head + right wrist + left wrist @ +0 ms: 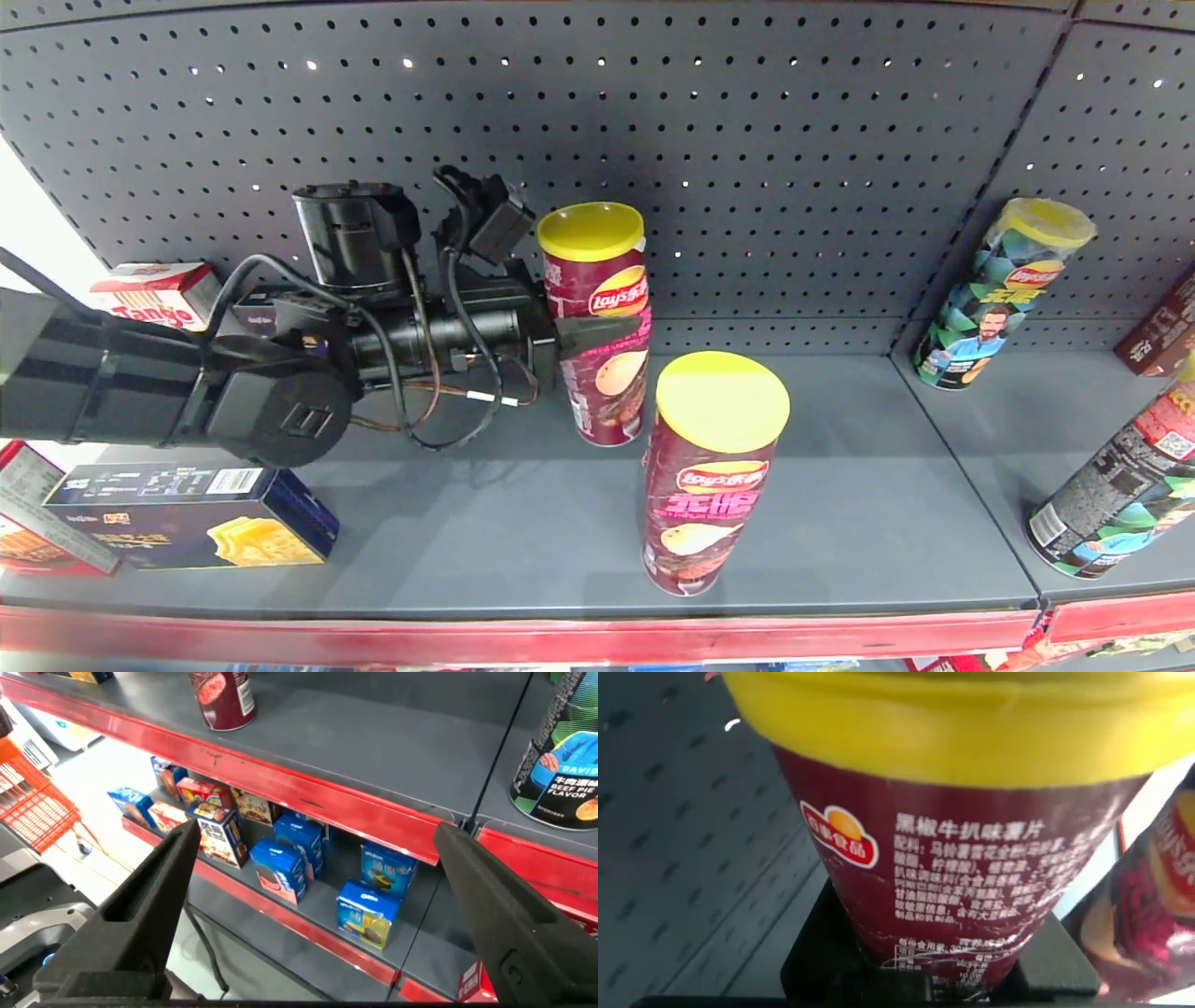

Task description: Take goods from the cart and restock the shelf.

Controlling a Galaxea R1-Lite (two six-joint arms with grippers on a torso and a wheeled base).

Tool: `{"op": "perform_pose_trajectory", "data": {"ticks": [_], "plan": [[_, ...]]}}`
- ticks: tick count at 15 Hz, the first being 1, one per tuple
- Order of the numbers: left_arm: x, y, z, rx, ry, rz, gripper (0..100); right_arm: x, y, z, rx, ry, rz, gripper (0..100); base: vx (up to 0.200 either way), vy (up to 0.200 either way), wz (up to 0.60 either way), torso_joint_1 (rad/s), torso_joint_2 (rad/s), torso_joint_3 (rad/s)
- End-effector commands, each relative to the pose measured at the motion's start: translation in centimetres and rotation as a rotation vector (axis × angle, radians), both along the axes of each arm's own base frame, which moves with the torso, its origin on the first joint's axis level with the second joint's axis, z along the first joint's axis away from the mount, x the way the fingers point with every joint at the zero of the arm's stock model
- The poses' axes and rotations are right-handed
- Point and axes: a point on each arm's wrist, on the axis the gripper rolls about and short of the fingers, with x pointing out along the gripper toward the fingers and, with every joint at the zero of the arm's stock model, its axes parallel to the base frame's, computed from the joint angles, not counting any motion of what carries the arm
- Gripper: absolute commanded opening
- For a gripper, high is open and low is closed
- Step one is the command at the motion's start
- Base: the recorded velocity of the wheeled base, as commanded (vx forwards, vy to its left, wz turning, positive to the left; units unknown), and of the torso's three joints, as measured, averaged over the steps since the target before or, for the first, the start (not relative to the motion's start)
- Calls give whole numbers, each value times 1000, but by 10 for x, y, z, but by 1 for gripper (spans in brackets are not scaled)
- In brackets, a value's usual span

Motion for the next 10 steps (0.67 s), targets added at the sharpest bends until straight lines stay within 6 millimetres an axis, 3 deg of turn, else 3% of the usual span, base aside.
{"op": "perform_pose_trajectory", "data": {"ticks": [1, 10], "plan": [[18, -9, -13, 6, 17, -30, 0, 0, 0, 0, -1, 1, 0, 100, 0, 0, 0, 0, 0, 0], [50, -19, -22, 0, -16, -22, 0, 0, 0, 0, -1, 1, 0, 100, 0, 0, 0, 0, 0, 0]]}}
